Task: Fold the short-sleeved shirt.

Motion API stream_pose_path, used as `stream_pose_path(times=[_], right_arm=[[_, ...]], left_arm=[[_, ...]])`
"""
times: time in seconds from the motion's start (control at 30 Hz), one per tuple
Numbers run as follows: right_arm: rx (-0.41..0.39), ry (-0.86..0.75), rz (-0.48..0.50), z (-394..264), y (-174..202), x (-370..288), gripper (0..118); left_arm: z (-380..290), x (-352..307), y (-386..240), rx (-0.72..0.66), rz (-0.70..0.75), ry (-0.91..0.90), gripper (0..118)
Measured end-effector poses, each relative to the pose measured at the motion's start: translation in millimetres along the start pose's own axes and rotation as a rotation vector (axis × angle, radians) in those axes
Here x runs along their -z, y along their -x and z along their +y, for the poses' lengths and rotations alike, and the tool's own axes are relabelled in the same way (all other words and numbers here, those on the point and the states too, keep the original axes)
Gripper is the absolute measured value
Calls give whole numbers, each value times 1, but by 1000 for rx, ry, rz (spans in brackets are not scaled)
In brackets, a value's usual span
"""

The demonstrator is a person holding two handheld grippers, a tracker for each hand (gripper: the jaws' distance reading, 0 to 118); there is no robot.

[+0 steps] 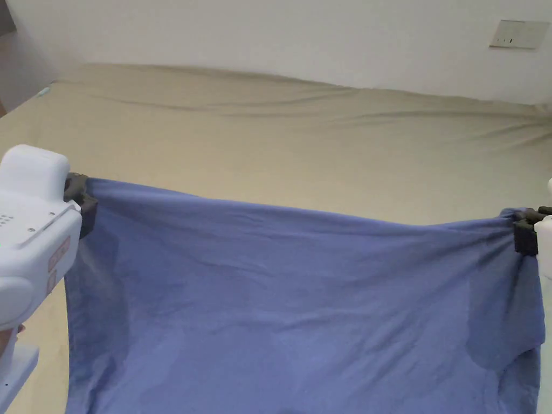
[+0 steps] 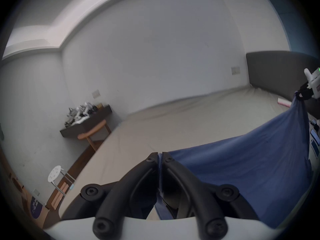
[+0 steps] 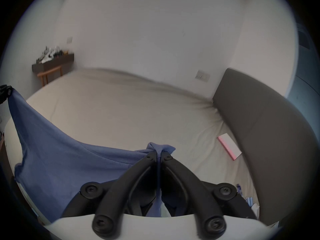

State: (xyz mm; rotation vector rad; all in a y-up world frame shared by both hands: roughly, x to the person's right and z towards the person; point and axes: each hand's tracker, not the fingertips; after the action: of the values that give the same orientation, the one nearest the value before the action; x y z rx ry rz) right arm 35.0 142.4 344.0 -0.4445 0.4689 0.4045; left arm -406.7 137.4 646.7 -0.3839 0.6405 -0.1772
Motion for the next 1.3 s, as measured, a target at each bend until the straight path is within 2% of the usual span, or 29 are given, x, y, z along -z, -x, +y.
stream_pose_path(times=[0.23, 0.33, 0.47, 0.63, 0.8, 0.9, 1.07, 1.13, 1.3], right_arm=[[57, -282, -90, 25, -15, -126, 6], [54, -375, -132, 38, -20, -166, 6], [38, -475, -170, 62, -27, -206, 6], [33, -543, -184, 101, -40, -236, 6], [-7, -588, -205, 143, -52, -236, 6], [28, -604, -153, 169, -69, -221, 6], [59, -616, -158, 212, -89, -185, 6], [62, -618, -170, 228, -85, -174, 6], [12, -603, -219, 262, -82, -132, 6]], left_arm=[[59, -81, 27, -42, 72, -212, 0], [80, -113, 38, -80, 87, -275, 0], [106, -149, 48, -75, 122, -361, 0], [142, -172, 67, -140, 120, -438, 0], [181, -160, 80, -153, 135, -478, 0], [206, -137, 87, -159, 133, -473, 0], [242, -95, 90, -140, 132, -443, 0], [254, -79, 89, -132, 132, -436, 0], [283, -31, 86, -122, 142, -400, 0]])
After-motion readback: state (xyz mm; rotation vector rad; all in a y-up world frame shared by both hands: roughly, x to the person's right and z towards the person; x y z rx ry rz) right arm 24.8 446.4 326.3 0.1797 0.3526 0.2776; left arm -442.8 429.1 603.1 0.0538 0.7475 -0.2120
